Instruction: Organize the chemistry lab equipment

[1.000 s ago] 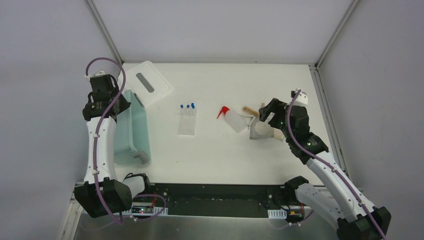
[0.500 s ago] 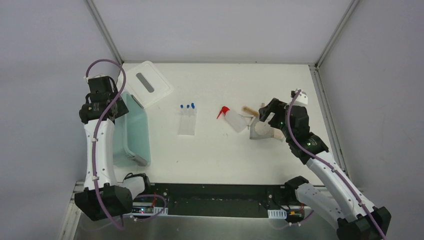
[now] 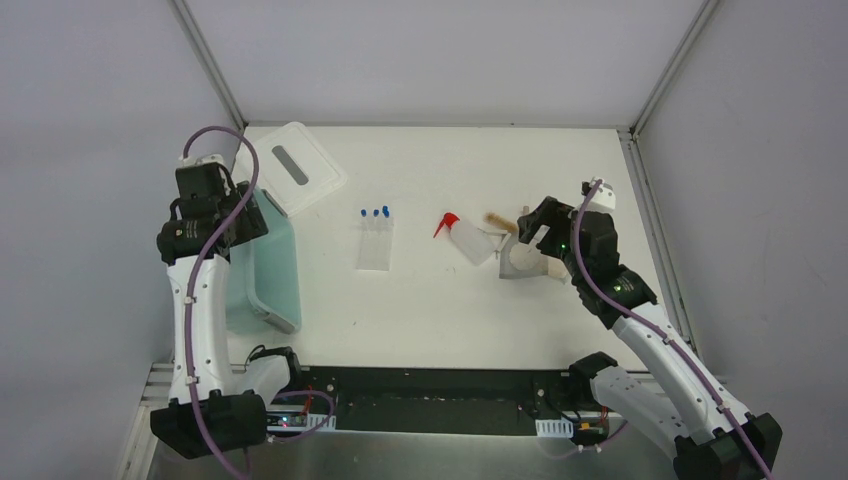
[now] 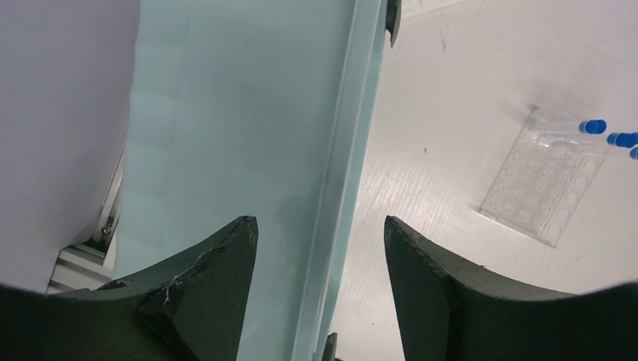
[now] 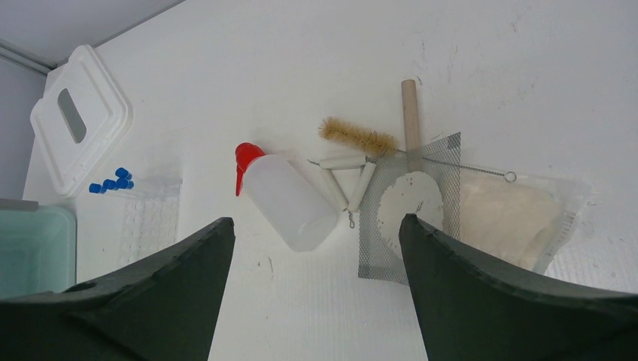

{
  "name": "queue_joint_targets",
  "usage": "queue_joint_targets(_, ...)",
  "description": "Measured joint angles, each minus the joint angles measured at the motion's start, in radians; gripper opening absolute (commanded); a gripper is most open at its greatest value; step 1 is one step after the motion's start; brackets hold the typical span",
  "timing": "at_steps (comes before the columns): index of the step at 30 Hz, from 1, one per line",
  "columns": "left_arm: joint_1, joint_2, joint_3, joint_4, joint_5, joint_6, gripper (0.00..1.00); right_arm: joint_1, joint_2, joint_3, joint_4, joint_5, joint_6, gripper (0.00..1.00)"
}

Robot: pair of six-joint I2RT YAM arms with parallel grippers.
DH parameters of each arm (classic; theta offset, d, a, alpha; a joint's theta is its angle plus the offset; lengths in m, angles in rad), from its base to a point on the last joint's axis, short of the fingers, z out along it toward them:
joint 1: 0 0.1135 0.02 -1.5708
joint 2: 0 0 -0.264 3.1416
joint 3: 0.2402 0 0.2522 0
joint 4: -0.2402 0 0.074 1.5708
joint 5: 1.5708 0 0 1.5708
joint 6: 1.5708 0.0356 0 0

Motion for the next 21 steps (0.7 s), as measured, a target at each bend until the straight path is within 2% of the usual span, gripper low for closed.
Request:
queue_joint_targets(5, -0.074, 0.016, -0.018, -0.003, -0.055, 0.031, 0.63, 0.0, 0.0, -0.015, 0.001, 0.0, 0.0, 0.84)
queue_joint_targets(10, -0.23, 0.031, -0.027, 0.0, -0.25, 0.061, 0.64, 0.0, 0.0, -0.023, 0.0, 0.001, 0.002, 0.84)
queue_joint_targets(12, -0.261, 0.036, -0.04, 0.0, -0.329, 0.067, 0.64, 0.0, 0.0, -0.023, 0.0, 0.001, 0.004, 0.84)
queue_joint_targets(16, -0.283, 0.05, -0.072, -0.001, -0.472, 0.081, 0.65, 0.0, 0.0, -0.026, 0.001, 0.001, 0.004, 0.84)
queue_joint_targets(21, -0.319, 0.073, -0.091, -0.001, -0.551, 0.102, 0.66, 0.0, 0.0, -0.026, 0.001, 0.0, 0.005, 0.84)
